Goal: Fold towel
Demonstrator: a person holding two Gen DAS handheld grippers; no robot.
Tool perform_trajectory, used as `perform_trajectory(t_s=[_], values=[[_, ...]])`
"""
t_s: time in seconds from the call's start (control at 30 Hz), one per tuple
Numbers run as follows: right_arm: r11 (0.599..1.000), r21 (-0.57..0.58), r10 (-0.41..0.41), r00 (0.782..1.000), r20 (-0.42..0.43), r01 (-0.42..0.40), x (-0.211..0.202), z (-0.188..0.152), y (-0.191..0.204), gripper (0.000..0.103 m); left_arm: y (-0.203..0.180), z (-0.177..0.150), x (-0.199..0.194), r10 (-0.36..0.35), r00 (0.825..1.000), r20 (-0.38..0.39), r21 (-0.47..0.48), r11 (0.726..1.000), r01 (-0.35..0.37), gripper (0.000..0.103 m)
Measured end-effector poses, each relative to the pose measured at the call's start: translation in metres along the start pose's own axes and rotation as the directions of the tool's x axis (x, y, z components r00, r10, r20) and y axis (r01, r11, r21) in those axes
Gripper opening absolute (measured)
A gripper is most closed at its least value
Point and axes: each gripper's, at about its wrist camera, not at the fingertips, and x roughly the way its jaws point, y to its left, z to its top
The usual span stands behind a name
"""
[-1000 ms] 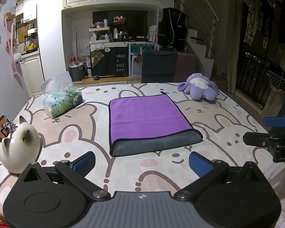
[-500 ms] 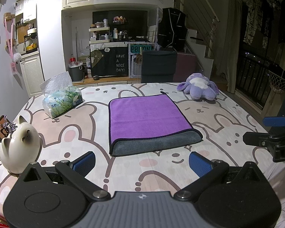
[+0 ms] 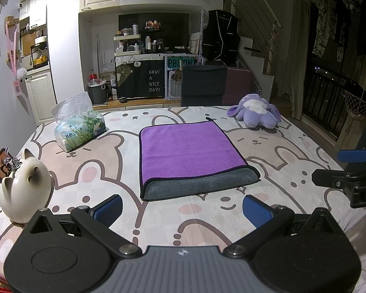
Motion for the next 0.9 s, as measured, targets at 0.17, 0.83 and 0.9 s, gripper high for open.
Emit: perform_trajectory(t_s=[0.17, 0.83, 0.9], values=[[1.0, 0.0, 0.0, 1.0, 0.0, 0.0, 0.0, 0.0, 0.0, 0.103, 0.0, 0.0, 0.0, 0.0, 1.0, 0.0, 0.0, 1.0, 0.0, 0.103], [0.999, -0.003, -0.034, 0.999, 0.032, 0.034, -0.007, -0.002, 0.0, 0.103, -0.003, 0.004, -0.009, 0.015, 0.999, 0.034, 0.012, 1.0, -0.016, 0.103], [0.999, -0.001, -0.036, 0.999, 0.03, 0.036, -0.007, -0.001, 0.0, 0.103, -0.005, 0.006, -0.008, 0.026, 0.999, 0.039, 0.025, 0.999, -0.027, 0.103]])
